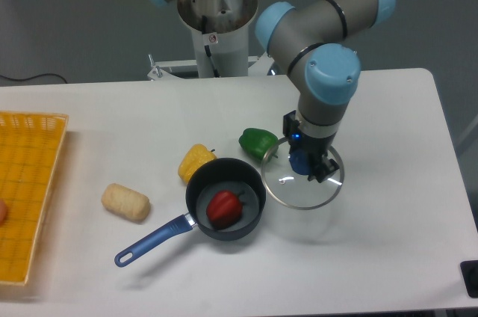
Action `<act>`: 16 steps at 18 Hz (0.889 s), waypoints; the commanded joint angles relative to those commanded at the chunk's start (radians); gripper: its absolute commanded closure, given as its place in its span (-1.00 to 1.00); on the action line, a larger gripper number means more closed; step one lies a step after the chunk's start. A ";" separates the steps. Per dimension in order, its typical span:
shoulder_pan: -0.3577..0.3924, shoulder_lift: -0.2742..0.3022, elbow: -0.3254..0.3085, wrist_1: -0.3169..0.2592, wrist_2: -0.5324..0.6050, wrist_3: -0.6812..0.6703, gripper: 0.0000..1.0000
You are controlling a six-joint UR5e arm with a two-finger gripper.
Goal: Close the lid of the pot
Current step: 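Lift the glass lid with the gripper and carry it toward the saucepan, then lower the glass lid onto the rim of the blue saucepan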
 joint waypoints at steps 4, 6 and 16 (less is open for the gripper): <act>-0.031 0.006 -0.002 -0.021 0.002 -0.054 0.33; -0.043 0.006 0.000 -0.023 0.003 -0.077 0.33; -0.112 -0.008 0.009 -0.014 0.003 -0.166 0.34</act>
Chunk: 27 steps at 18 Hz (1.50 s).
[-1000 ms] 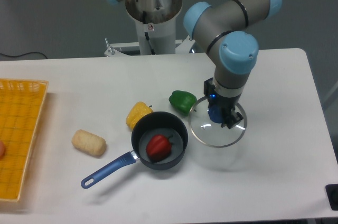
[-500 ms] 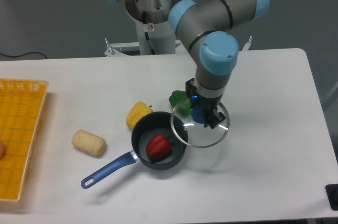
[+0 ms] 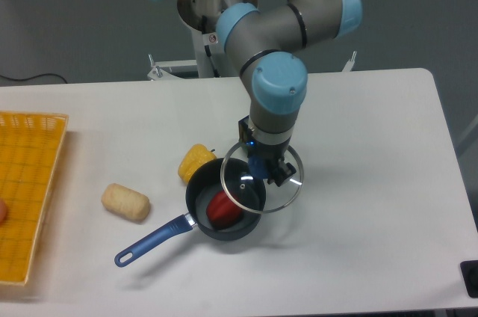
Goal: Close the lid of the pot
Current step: 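Lower the glass lid onto the rim of the blue saucepan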
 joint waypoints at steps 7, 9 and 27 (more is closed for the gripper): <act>-0.031 -0.012 -0.008 0.003 -0.005 -0.051 0.34; -0.038 -0.017 -0.008 0.003 -0.005 -0.055 0.34; -0.094 -0.048 -0.003 0.040 0.000 -0.133 0.34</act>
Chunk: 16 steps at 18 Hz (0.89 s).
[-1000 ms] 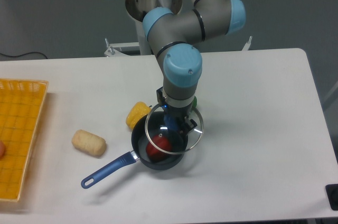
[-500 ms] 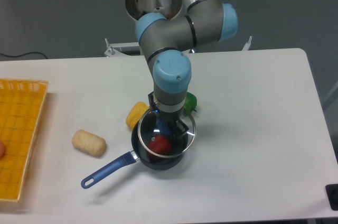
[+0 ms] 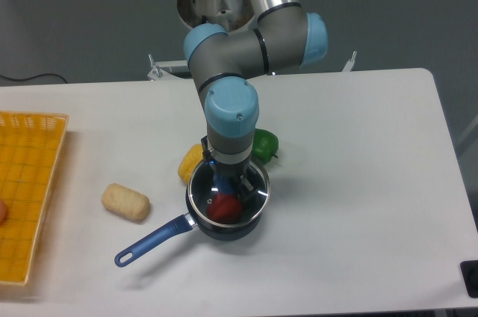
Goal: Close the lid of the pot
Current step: 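Lower the glass lid onto the rim of the blue saucepan, then hold the lid in place on the saucepan rim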
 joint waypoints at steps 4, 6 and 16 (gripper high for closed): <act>-0.002 -0.002 0.000 0.008 0.000 -0.008 0.34; -0.002 -0.006 0.000 0.008 0.000 -0.008 0.34; -0.002 -0.012 0.000 0.014 0.003 -0.009 0.34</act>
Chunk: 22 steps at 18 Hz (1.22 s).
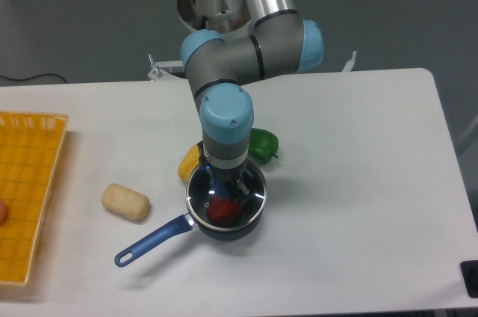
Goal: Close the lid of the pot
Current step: 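Hold the lid in place on the saucepan rim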
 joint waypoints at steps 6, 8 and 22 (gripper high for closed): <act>-0.008 -0.009 0.000 0.000 0.000 -0.008 0.34; -0.008 -0.011 0.000 0.002 -0.002 -0.021 0.34; -0.008 -0.021 0.002 0.037 -0.002 -0.011 0.34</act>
